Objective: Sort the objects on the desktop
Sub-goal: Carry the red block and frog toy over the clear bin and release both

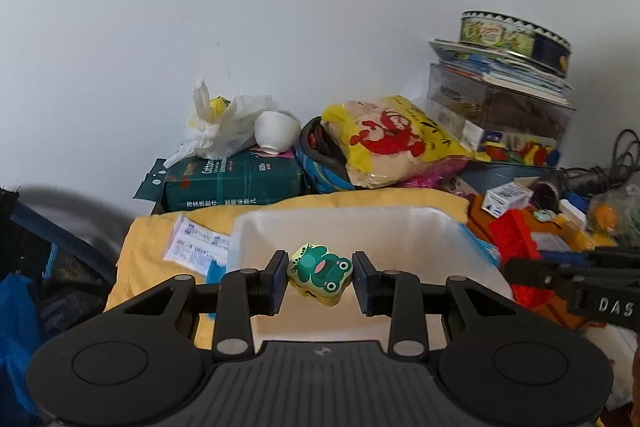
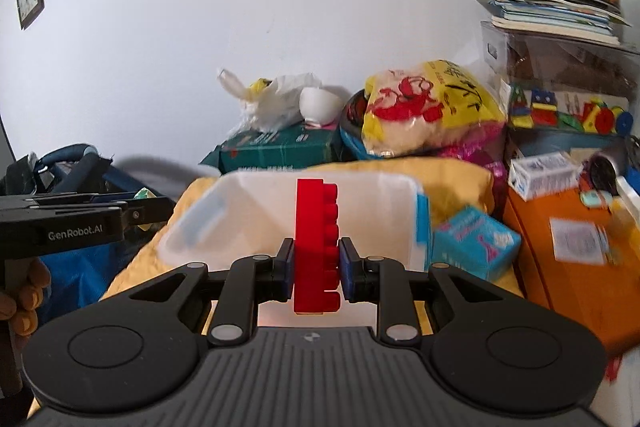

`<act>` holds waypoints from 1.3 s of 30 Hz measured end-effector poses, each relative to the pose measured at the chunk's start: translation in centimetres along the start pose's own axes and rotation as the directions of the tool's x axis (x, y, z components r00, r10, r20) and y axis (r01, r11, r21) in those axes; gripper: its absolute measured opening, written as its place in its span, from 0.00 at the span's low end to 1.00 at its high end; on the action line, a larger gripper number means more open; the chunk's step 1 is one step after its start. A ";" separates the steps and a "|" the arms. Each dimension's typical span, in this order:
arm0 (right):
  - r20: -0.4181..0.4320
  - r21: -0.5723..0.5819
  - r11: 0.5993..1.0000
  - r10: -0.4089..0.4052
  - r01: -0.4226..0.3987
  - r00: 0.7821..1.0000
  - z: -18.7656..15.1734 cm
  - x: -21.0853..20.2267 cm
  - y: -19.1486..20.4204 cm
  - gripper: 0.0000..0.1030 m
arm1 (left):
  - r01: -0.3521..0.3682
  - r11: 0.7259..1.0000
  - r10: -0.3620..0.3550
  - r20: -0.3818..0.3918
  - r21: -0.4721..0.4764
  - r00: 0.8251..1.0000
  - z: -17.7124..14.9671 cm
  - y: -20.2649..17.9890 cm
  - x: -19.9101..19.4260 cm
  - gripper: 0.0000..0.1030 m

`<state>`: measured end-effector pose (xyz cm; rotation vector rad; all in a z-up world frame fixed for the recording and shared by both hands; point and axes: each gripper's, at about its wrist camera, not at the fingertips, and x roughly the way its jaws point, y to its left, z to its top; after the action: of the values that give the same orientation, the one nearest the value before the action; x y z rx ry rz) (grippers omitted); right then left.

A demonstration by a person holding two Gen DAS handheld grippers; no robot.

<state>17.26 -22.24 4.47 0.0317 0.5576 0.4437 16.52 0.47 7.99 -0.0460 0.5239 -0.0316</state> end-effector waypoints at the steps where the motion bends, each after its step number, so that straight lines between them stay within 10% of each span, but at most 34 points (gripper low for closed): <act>1: 0.000 0.000 1.000 -0.003 0.003 1.000 0.4 0.4 -0.2 0.25 | 0.000 1.000 0.000 -0.005 -0.001 1.000 0.4 0.0 0.7 0.37; 29: -0.205 -0.074 0.996 -0.056 0.042 0.977 1.6 10.7 -0.6 0.25 | -0.049 0.999 0.052 -0.263 0.015 0.963 0.2 0.2 10.5 0.39; 32: -0.213 -0.061 0.997 -0.055 0.042 0.975 1.7 10.9 -0.6 0.51 | -0.036 0.999 0.037 -0.270 0.008 0.962 0.3 0.3 10.4 0.46; 39: -0.185 -0.066 0.997 -0.049 0.038 0.981 1.6 9.7 -0.6 0.52 | -0.072 0.997 0.080 -0.253 0.042 0.964 -0.1 0.3 9.4 0.56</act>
<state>25.70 -18.62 0.81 -0.0823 0.7278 0.4234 24.67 0.41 3.20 0.0100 0.7815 0.0296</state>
